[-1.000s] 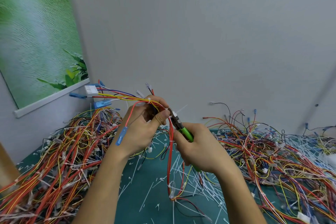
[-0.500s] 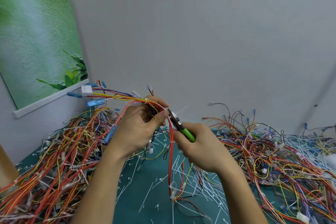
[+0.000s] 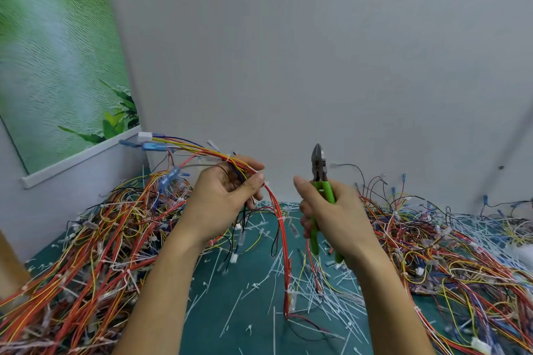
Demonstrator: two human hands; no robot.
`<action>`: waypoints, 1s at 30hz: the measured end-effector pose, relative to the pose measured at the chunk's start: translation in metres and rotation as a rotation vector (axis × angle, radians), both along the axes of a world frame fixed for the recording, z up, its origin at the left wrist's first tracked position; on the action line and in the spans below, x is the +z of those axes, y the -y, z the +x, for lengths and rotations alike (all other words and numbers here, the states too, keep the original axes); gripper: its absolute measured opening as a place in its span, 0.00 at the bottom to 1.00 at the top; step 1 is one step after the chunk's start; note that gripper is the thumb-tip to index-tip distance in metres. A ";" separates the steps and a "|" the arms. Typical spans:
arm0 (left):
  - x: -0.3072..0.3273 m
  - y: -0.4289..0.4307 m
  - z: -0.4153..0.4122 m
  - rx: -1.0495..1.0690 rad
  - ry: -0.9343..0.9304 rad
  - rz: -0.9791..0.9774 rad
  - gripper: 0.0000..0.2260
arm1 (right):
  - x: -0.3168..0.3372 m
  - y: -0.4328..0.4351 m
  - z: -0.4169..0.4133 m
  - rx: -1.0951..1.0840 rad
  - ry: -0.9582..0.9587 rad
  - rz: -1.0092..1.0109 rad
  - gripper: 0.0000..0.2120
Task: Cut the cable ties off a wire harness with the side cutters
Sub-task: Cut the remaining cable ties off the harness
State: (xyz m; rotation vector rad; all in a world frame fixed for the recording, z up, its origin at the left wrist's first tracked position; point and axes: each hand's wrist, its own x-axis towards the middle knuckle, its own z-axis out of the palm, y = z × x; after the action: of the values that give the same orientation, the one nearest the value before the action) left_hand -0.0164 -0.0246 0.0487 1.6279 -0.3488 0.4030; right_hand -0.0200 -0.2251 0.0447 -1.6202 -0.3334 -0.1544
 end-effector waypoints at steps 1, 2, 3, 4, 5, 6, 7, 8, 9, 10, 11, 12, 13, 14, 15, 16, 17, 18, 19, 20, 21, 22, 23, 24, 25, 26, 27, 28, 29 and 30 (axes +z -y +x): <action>-0.001 0.000 0.001 0.001 -0.027 -0.011 0.05 | 0.002 0.001 -0.002 0.041 0.001 -0.015 0.18; -0.001 0.000 0.001 -0.002 -0.047 -0.022 0.05 | 0.002 0.001 -0.003 0.074 0.004 -0.039 0.20; -0.001 0.001 0.002 -0.006 -0.062 -0.032 0.05 | 0.003 0.000 -0.005 0.100 0.005 -0.066 0.22; -0.001 0.002 0.002 -0.011 -0.073 -0.038 0.05 | 0.003 -0.002 -0.005 0.116 0.003 -0.093 0.23; -0.001 0.003 0.001 -0.013 -0.082 -0.040 0.06 | 0.002 -0.005 -0.006 0.121 0.003 -0.123 0.22; -0.001 0.004 0.001 -0.016 -0.090 -0.039 0.06 | 0.001 -0.007 -0.006 0.115 0.009 -0.152 0.19; -0.001 0.005 0.001 -0.021 -0.096 -0.037 0.06 | -0.001 -0.009 -0.005 0.100 0.016 -0.171 0.16; -0.001 0.005 0.000 -0.024 -0.102 -0.038 0.06 | -0.002 -0.010 -0.005 0.085 0.022 -0.175 0.13; -0.001 0.005 0.000 -0.023 -0.113 -0.045 0.06 | -0.002 -0.011 -0.004 0.075 0.030 -0.170 0.11; -0.001 0.006 -0.001 -0.022 -0.129 -0.057 0.06 | -0.002 -0.011 -0.003 0.067 0.038 -0.159 0.09; -0.001 0.006 -0.002 -0.028 -0.147 -0.076 0.06 | -0.001 -0.010 -0.003 0.053 0.044 -0.140 0.08; 0.000 0.007 -0.002 -0.043 -0.165 -0.096 0.07 | -0.001 -0.009 -0.002 0.028 0.046 -0.110 0.07; 0.001 0.007 -0.003 -0.063 -0.179 -0.109 0.08 | -0.001 -0.008 -0.001 -0.004 0.044 -0.077 0.06; 0.001 0.007 -0.004 -0.082 -0.189 -0.105 0.09 | -0.001 -0.007 0.000 -0.038 0.042 -0.045 0.05; 0.002 0.007 -0.004 -0.095 -0.193 -0.074 0.12 | -0.001 -0.005 0.001 -0.070 0.040 -0.009 0.05; 0.002 0.006 -0.005 -0.099 -0.190 -0.014 0.14 | -0.001 -0.004 0.002 -0.092 0.038 0.038 0.05; 0.002 0.005 -0.005 -0.098 -0.186 0.065 0.17 | 0.000 -0.002 0.003 -0.106 0.033 0.094 0.05; 0.002 0.005 -0.006 -0.102 -0.191 0.139 0.20 | 0.000 0.001 0.004 -0.113 0.025 0.147 0.05; 0.002 0.004 -0.006 -0.121 -0.205 0.191 0.22 | 0.001 0.004 0.004 -0.116 0.017 0.186 0.05; 0.001 0.004 -0.007 -0.155 -0.223 0.211 0.24 | 0.002 0.006 0.005 -0.113 0.010 0.212 0.04; 0.000 0.005 -0.008 -0.196 -0.240 0.210 0.26 | 0.002 0.009 0.006 -0.109 0.007 0.223 0.05; -0.001 0.005 -0.008 -0.231 -0.251 0.208 0.28 | 0.002 0.012 0.007 -0.107 0.007 0.222 0.06; -0.002 0.004 -0.007 -0.250 -0.255 0.223 0.30 | 0.001 0.014 0.008 -0.111 0.005 0.218 0.06; -0.003 0.004 -0.007 -0.255 -0.255 0.255 0.32 | 0.001 0.015 0.009 -0.116 0.001 0.214 0.07; -0.004 0.004 -0.006 -0.253 -0.252 0.296 0.34 | 0.001 0.016 0.010 -0.122 -0.001 0.216 0.07; -0.005 0.004 -0.005 -0.247 -0.247 0.334 0.36 | 0.001 0.017 0.010 -0.125 0.000 0.223 0.08; -0.006 0.005 -0.004 -0.238 -0.243 0.360 0.38 | 0.001 0.018 0.010 -0.125 0.003 0.236 0.08; -0.007 0.006 -0.003 -0.229 -0.240 0.374 0.39 | 0.001 0.018 0.010 -0.123 0.004 0.247 0.08; -0.008 0.006 -0.001 -0.221 -0.238 0.377 0.39 | 0.002 0.018 0.010 -0.122 0.003 0.256 0.08; -0.009 0.007 0.000 -0.217 -0.236 0.372 0.39 | 0.002 0.018 0.010 -0.121 0.000 0.265 0.07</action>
State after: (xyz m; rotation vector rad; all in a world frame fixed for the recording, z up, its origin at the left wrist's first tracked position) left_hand -0.0168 -0.0319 0.0398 1.9523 -0.4340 -0.0248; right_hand -0.0098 -0.2429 0.0464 -1.3779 -0.2051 -0.2786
